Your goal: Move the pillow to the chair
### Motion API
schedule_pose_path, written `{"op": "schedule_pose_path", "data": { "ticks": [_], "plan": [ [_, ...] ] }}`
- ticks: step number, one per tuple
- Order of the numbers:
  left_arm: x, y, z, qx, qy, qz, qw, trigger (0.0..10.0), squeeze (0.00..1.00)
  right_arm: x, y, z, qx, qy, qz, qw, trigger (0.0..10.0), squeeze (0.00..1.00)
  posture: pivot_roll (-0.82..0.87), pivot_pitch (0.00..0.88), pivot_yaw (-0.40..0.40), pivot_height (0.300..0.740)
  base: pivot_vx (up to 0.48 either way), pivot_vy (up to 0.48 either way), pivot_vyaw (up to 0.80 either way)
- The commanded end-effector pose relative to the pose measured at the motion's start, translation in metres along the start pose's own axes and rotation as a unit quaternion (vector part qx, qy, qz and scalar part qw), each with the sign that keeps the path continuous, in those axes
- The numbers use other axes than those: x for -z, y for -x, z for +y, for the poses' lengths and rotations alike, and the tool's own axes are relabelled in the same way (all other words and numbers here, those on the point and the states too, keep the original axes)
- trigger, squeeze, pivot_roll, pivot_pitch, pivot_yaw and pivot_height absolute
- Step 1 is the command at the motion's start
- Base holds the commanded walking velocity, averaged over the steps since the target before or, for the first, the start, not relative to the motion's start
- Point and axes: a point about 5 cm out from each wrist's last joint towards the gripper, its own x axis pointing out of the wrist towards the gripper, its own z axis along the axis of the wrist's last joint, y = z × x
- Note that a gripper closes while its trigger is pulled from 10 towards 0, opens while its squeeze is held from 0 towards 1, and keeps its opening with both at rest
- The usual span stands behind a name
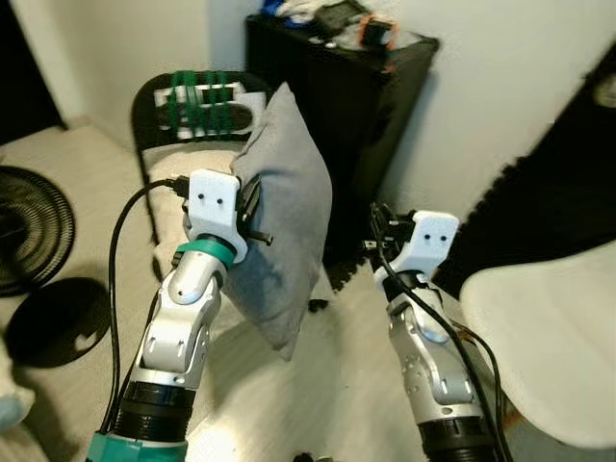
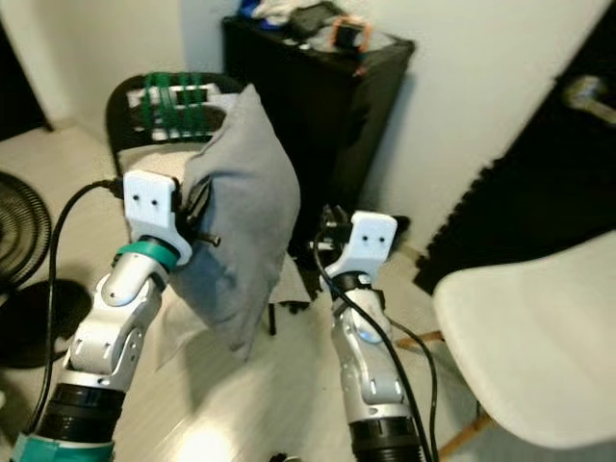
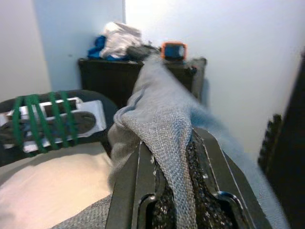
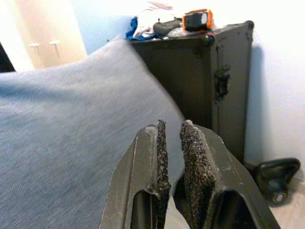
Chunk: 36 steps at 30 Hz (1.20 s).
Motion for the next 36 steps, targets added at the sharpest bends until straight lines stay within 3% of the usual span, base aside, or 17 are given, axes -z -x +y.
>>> {"op": "schedule_pose_path", "data": {
  "ticks": [1, 4, 5, 7, 12, 18, 26, 36],
  "plan": [
    [-0.010, -0.008, 0.003, -0.005, -0.013, -0.023, 1.000, 10.0, 0.00, 0.005, 0.005, -0.009, 0.015, 0.002, 0.015, 1.000, 10.0, 0.00, 0.09, 0.003, 0.014, 0.740, 0.000, 0.000, -0.80],
    [-0.011, -0.009, 0.005, -0.009, -0.018, -0.025, 1.000, 10.0, 0.00, 0.005, 0.005, -0.010, 0.017, 0.002, 0.015, 1.000, 10.0, 0.00, 0.09, 0.005, 0.015, 0.740, 0.000, 0.000, -0.80],
    [-0.013, -0.009, 0.006, -0.011, 0.007, -0.024, 1.000, 10.0, 0.00, 0.005, 0.006, -0.012, 0.022, 0.003, 0.017, 1.000, 10.0, 0.00, 0.08, 0.006, 0.015, 0.740, 0.000, 0.000, -0.80],
    [-0.013, -0.009, 0.004, -0.009, 0.016, -0.024, 1.000, 10.0, 0.00, 0.005, 0.006, -0.013, 0.024, 0.003, 0.017, 1.000, 10.0, 0.00, 0.08, 0.006, 0.015, 0.740, 0.000, 0.000, -0.80],
    [-0.007, 0.000, -0.005, -0.005, 0.025, -0.016, 1.000, 10.0, 0.00, 0.004, 0.007, -0.013, 0.025, 0.006, 0.017, 1.000, 10.0, 0.00, 0.05, 0.010, 0.015, 0.740, 0.000, 0.000, -0.80],
    [0.001, 0.008, -0.008, -0.001, 0.025, -0.003, 1.000, 10.0, 0.00, 0.004, 0.011, -0.019, 0.035, 0.015, 0.022, 0.999, 10.0, 0.00, 0.03, 0.016, 0.028, 0.740, 0.000, 0.000, -0.80],
    [0.024, 0.023, -0.001, -0.016, 0.005, 0.022, 1.000, 10.0, 0.00, 0.012, 0.019, -0.035, 0.061, 0.037, 0.045, 0.996, 10.0, 0.00, 0.02, 0.014, 0.039, 0.740, 0.000, 0.000, -0.80],
    [0.031, 0.035, 0.005, -0.031, -0.002, 0.027, 0.999, 10.0, 0.00, 0.018, 0.024, -0.038, 0.057, 0.063, 0.055, 0.995, 10.0, 0.00, 0.03, 0.011, 0.043, 0.740, 0.000, 0.000, -0.80]
  ]
}}
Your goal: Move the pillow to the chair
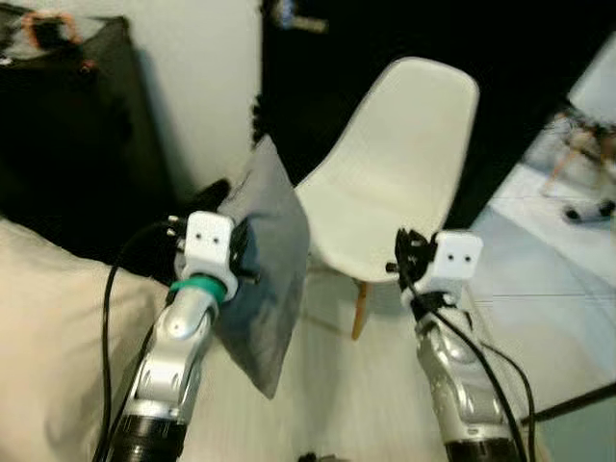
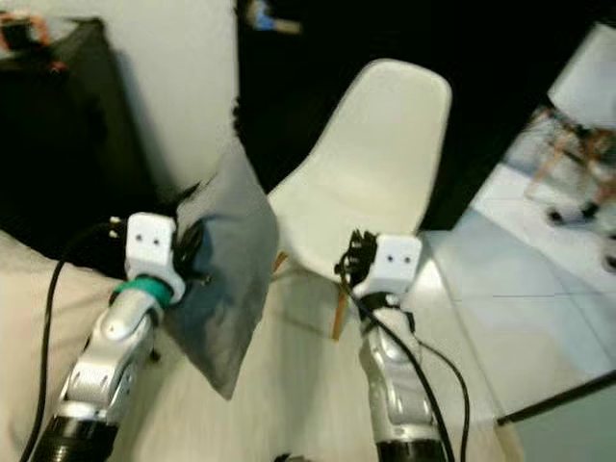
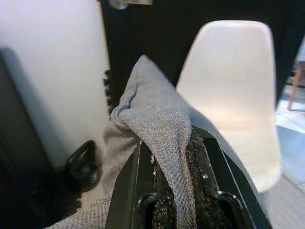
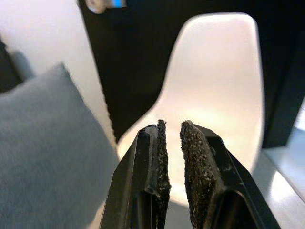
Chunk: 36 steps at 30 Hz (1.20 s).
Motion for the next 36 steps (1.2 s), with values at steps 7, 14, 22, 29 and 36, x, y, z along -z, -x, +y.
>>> {"op": "schedule_pose_path", "data": {
  "ticks": [7, 14, 22, 29, 36],
  "plan": [
    [-0.013, 0.008, 0.020, -0.048, -0.009, -0.051, 0.997, 10.0, 0.00, 0.008, 0.007, -0.024, 0.040, 0.022, 0.012, 0.999, 10.0, 0.00, 0.03, 0.015, 0.044, 0.740, 0.000, 0.000, -0.80],
    [-0.014, 0.010, 0.014, -0.030, 0.000, -0.050, 0.998, 10.0, 0.00, 0.007, 0.006, -0.021, 0.030, 0.022, 0.011, 0.999, 10.0, 0.00, 0.04, 0.020, 0.044, 0.740, 0.000, 0.000, -0.80],
    [-0.013, 0.011, 0.007, -0.026, 0.003, -0.050, 0.998, 10.0, 0.00, 0.005, 0.005, -0.014, 0.016, 0.013, 0.001, 1.000, 10.0, 0.00, 0.03, 0.021, 0.043, 0.740, 0.000, 0.000, -0.50],
    [-0.016, 0.010, 0.002, -0.017, 0.032, -0.060, 0.998, 10.0, 0.00, 0.004, 0.006, -0.006, 0.005, 0.008, -0.004, 1.000, 10.0, 0.00, 0.03, 0.016, 0.045, 0.740, 0.200, 0.000, 0.00],
    [-0.017, 0.008, 0.001, -0.016, 0.032, -0.061, 0.998, 10.0, 0.00, 0.005, 0.006, -0.006, 0.006, 0.008, 0.000, 1.000, 10.0, 0.00, 0.03, 0.015, 0.048, 0.740, 0.338, 0.000, 0.00]
  ]
}}
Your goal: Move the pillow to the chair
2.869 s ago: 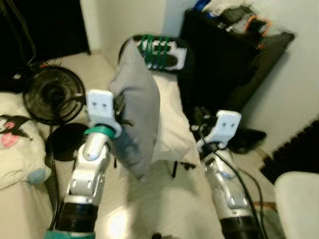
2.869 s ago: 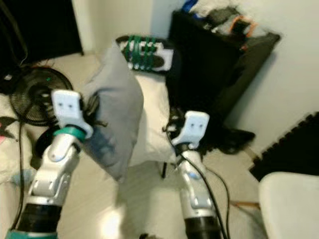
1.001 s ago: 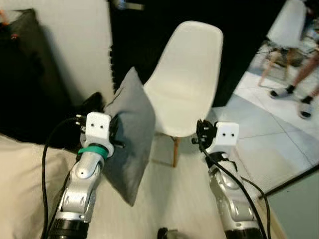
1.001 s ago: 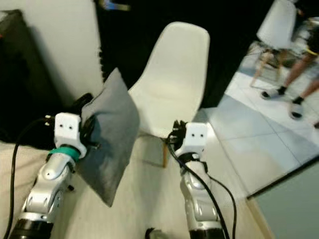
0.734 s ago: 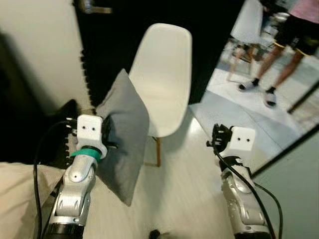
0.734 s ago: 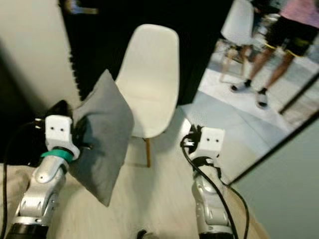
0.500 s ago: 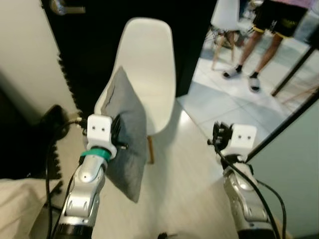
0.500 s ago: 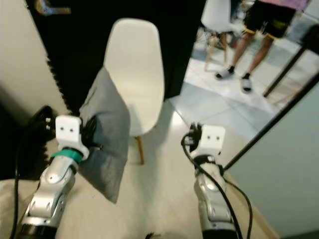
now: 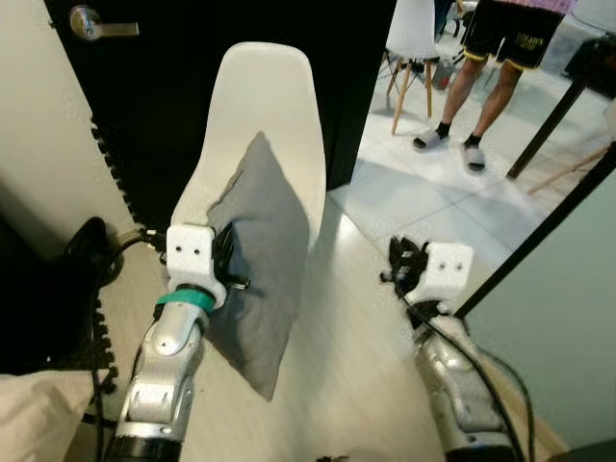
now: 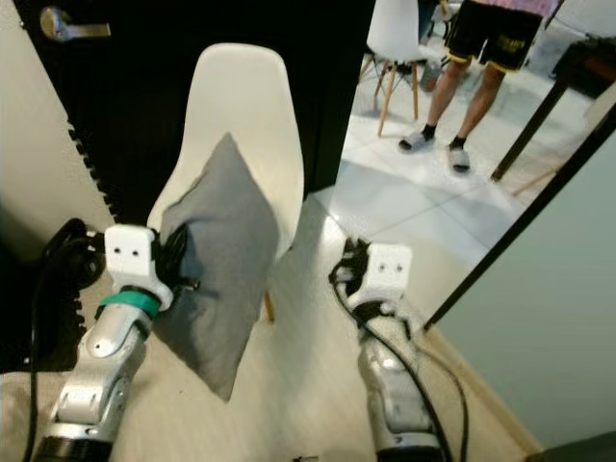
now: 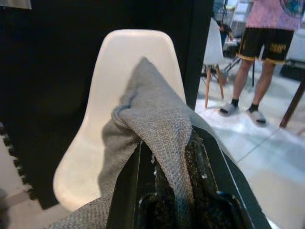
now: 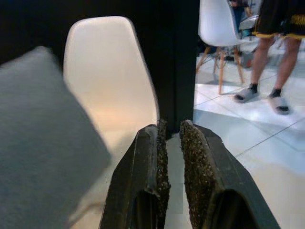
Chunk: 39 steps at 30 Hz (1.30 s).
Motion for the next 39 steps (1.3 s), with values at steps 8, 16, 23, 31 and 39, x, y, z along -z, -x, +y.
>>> {"op": "schedule_pose_path", "data": {
  "ticks": [8, 16, 23, 31, 39],
  "plan": [
    [-0.017, -0.005, 0.006, -0.001, -0.009, -0.043, 0.999, 10.0, 0.00, 0.005, 0.000, 0.008, 0.005, -0.017, 0.005, 1.000, 10.0, 0.00, 0.05, 0.009, 0.070, 0.740, 0.343, 0.000, 0.00],
    [-0.022, -0.008, 0.012, -0.003, -0.013, -0.045, 0.999, 10.0, 0.00, 0.010, -0.001, 0.015, 0.007, -0.028, 0.011, 1.000, 10.0, 0.00, 0.09, 0.009, 0.087, 0.740, 0.340, 0.000, 0.00],
    [-0.018, -0.005, 0.014, 0.002, -0.014, -0.037, 0.999, 10.0, 0.00, 0.013, 0.000, 0.013, 0.012, -0.035, 0.019, 0.999, 10.0, 0.00, 0.08, 0.013, 0.081, 0.740, 0.332, 0.000, -0.11],
    [-0.017, -0.006, 0.012, 0.002, -0.012, -0.036, 0.999, 10.0, 0.00, 0.014, 0.002, 0.007, 0.014, -0.027, 0.021, 0.999, 10.0, 0.00, 0.07, 0.013, 0.076, 0.740, 0.330, 0.000, -0.70],
    [-0.016, -0.006, 0.008, 0.007, -0.009, -0.034, 0.999, 10.0, 0.00, 0.014, 0.001, 0.008, 0.016, -0.025, 0.020, 0.999, 10.0, 0.00, 0.06, 0.013, 0.075, 0.740, 0.327, 0.000, 0.00]
  ]
}}
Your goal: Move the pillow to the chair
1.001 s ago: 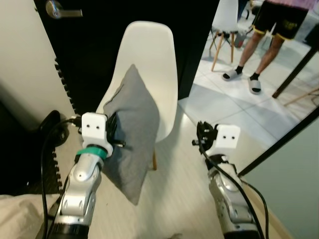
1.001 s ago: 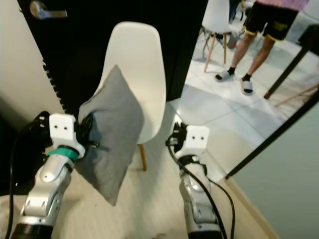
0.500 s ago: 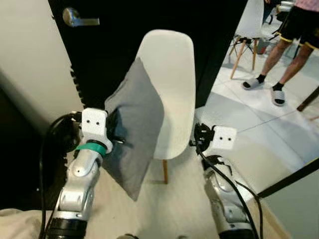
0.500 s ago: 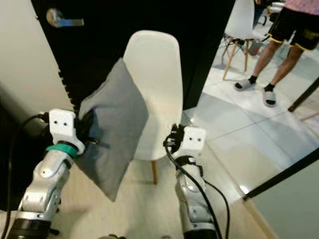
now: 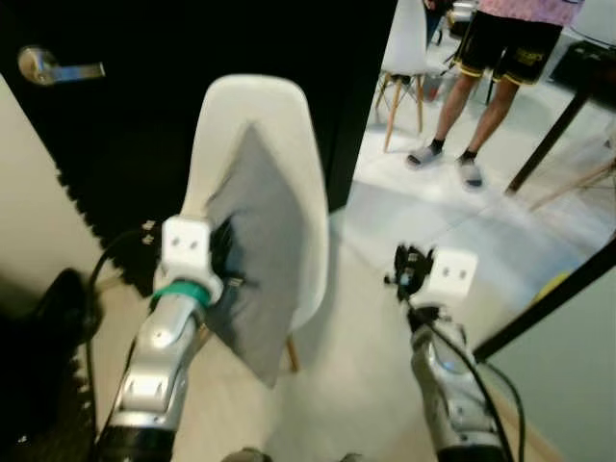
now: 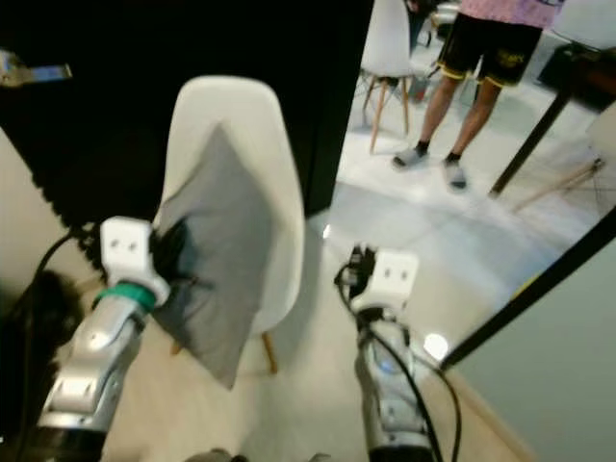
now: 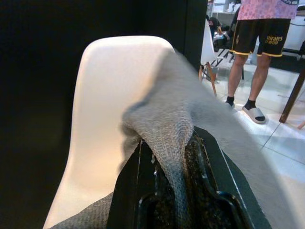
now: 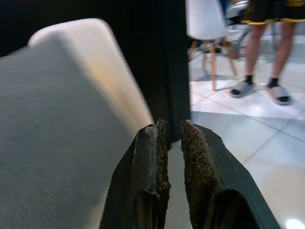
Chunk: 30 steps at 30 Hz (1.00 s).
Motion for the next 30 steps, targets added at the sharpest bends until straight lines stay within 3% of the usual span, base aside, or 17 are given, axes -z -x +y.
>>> {"op": "schedule_pose_path", "data": {
  "ticks": [1, 12, 19, 24, 30],
  "plan": [
    [-0.0139, -0.0020, 0.0005, -0.003, 0.004, -0.038, 0.999, 10.0, 0.00, 0.0033, 0.0019, -0.0025, 0.005, 0.003, 0.007, 1.000, 10.0, 0.00, 0.06, 0.013, 0.075, 0.740, 0.300, 0.000, 0.00],
    [-0.0135, -0.0024, -0.0008, -0.002, 0.005, -0.035, 0.999, 10.0, 0.00, 0.0028, 0.0024, -0.0038, 0.005, 0.004, 0.006, 1.000, 10.0, 0.00, 0.06, 0.014, 0.078, 0.740, 0.082, 0.000, 0.00],
    [-0.0157, -0.0035, -0.0018, 0.001, 0.005, -0.041, 0.999, 10.0, 0.00, 0.0023, 0.0012, -0.0013, -0.007, 0.026, 0.008, 1.000, 10.0, 0.00, 0.06, 0.015, 0.079, 0.740, 0.327, 0.000, 0.11],
    [-0.0159, -0.0033, -0.0017, 0.000, 0.006, -0.041, 0.999, 10.0, 0.00, 0.0024, 0.0015, 0.0018, -0.014, 0.027, 0.006, 1.000, 10.0, 0.00, 0.06, 0.016, 0.079, 0.740, 0.340, 0.000, 0.76],
    [-0.0154, -0.0021, -0.0021, 0.002, 0.008, -0.041, 0.999, 10.0, 0.00, 0.0038, 0.0034, -0.0005, -0.008, 0.010, 0.008, 1.000, 10.0, 0.00, 0.05, 0.016, 0.079, 0.740, 0.344, 0.000, 0.00]
  ]
}}
